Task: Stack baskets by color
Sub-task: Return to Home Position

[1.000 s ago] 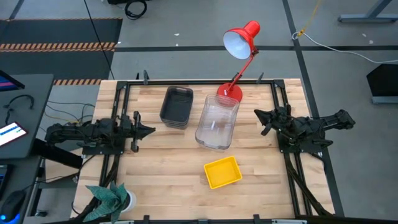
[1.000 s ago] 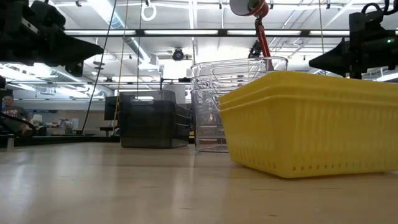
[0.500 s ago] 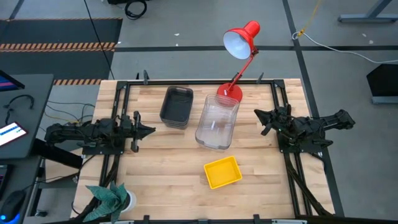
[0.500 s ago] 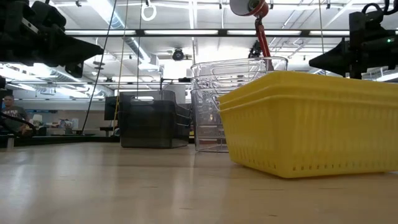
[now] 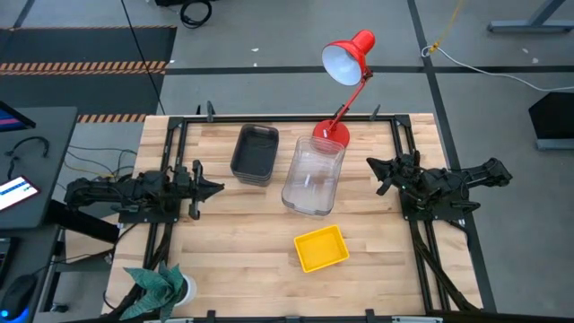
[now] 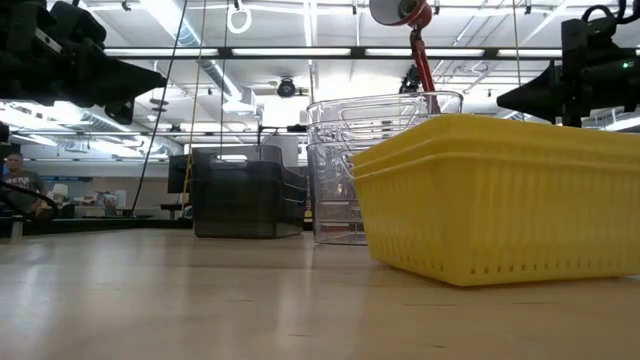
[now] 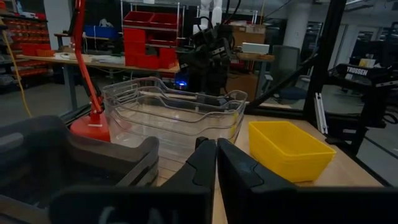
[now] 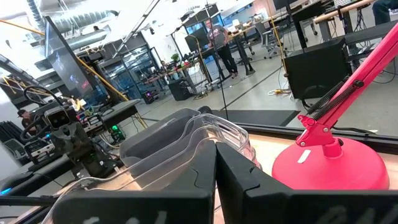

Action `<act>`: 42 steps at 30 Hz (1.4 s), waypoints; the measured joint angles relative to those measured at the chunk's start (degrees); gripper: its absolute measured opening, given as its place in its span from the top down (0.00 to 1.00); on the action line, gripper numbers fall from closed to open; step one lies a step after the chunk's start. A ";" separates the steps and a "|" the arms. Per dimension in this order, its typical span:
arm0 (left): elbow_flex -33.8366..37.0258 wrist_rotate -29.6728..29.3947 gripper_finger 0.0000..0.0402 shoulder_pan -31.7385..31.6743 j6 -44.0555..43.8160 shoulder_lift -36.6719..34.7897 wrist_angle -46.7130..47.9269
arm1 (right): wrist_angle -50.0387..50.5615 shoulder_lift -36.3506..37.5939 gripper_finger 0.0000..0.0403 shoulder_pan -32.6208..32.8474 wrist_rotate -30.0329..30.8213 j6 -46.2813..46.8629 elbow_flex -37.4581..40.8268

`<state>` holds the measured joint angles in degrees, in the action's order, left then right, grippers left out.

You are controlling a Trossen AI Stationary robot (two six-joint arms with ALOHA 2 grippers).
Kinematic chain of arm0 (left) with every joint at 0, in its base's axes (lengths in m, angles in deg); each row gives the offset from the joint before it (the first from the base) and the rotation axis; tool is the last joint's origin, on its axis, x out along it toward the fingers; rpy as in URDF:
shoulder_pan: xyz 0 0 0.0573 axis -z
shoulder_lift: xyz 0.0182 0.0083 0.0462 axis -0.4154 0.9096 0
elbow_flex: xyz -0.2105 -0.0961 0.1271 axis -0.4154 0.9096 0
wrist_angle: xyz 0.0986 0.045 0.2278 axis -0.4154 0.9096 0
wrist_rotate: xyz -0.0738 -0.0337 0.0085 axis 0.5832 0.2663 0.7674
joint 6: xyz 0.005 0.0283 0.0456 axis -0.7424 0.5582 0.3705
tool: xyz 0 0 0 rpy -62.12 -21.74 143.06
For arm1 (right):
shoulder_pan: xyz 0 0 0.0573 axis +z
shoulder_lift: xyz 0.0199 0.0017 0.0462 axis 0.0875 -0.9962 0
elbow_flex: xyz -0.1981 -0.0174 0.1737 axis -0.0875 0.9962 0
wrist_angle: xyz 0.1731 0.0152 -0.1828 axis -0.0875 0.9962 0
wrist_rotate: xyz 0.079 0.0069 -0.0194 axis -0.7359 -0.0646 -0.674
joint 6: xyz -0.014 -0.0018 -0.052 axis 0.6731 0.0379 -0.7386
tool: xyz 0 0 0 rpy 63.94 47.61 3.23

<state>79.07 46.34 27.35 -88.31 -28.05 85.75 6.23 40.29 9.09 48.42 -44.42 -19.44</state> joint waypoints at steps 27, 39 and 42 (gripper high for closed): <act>0.00 0.00 0.93 0.01 -0.14 0.00 -0.04 | 0.02 0.00 0.97 0.00 -0.02 0.00 0.00; 0.00 0.00 0.92 0.01 -0.12 0.01 -0.03 | 0.03 0.00 0.97 0.00 -0.02 0.00 0.00; 0.00 0.00 0.93 0.02 -0.10 0.00 -0.04 | 0.03 0.00 0.97 0.00 -0.02 0.00 0.00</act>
<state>79.07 46.34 27.38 -88.41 -28.05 85.71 6.27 40.29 9.09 48.40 -44.42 -19.44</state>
